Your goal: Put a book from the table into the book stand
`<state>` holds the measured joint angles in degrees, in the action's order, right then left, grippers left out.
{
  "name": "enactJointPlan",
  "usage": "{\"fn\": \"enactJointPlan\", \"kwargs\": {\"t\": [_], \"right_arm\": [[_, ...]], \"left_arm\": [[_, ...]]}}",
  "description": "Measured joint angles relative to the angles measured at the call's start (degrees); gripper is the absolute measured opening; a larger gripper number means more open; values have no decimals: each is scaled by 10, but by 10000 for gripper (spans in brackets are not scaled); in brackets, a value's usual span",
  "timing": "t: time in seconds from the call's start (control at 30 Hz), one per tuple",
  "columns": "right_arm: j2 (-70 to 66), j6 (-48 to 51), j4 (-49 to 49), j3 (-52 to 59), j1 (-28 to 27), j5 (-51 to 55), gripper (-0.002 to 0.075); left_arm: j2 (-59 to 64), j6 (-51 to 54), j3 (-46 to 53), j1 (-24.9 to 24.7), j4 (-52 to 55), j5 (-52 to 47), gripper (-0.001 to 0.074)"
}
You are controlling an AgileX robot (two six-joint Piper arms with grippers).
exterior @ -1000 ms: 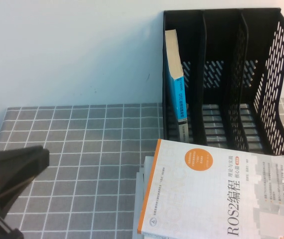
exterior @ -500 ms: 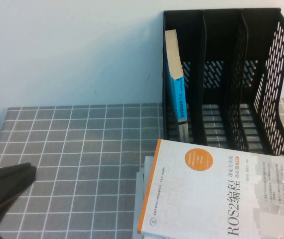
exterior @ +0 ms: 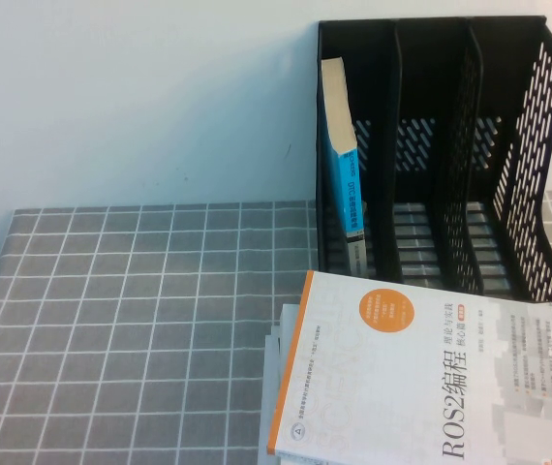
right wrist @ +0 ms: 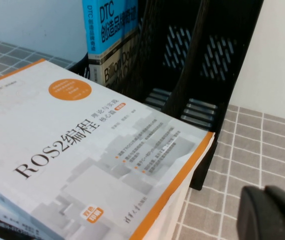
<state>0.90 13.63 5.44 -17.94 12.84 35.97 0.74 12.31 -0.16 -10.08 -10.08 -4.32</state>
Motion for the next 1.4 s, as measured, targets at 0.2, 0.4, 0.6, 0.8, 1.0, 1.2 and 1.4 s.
{"fn": "enactJointPlan", "kwargs": {"t": [0.2,0.4,0.6,0.8,1.0,1.2,1.4], "right_arm": [[0,0,0,1,0,0,-3],[0,0,0,1,0,0,-3],[0,0,0,1,0,0,-3],[0,0,0,1,0,0,-3],[0,0,0,1,0,0,-3],[0,0,0,1,0,0,-3],[0,0,0,1,0,0,-3]], "left_arm": [[-13,-2,13,28,-9,-70,0],[-6,-27,13,28,-6,-132,0],[-13,-92,12,28,31,-133,0],[-13,-106,12,28,40,-133,0],[-13,-106,12,28,41,-134,0],[-13,-107,12,28,41,-135,0],[-13,-107,12,28,41,-136,0]]}}
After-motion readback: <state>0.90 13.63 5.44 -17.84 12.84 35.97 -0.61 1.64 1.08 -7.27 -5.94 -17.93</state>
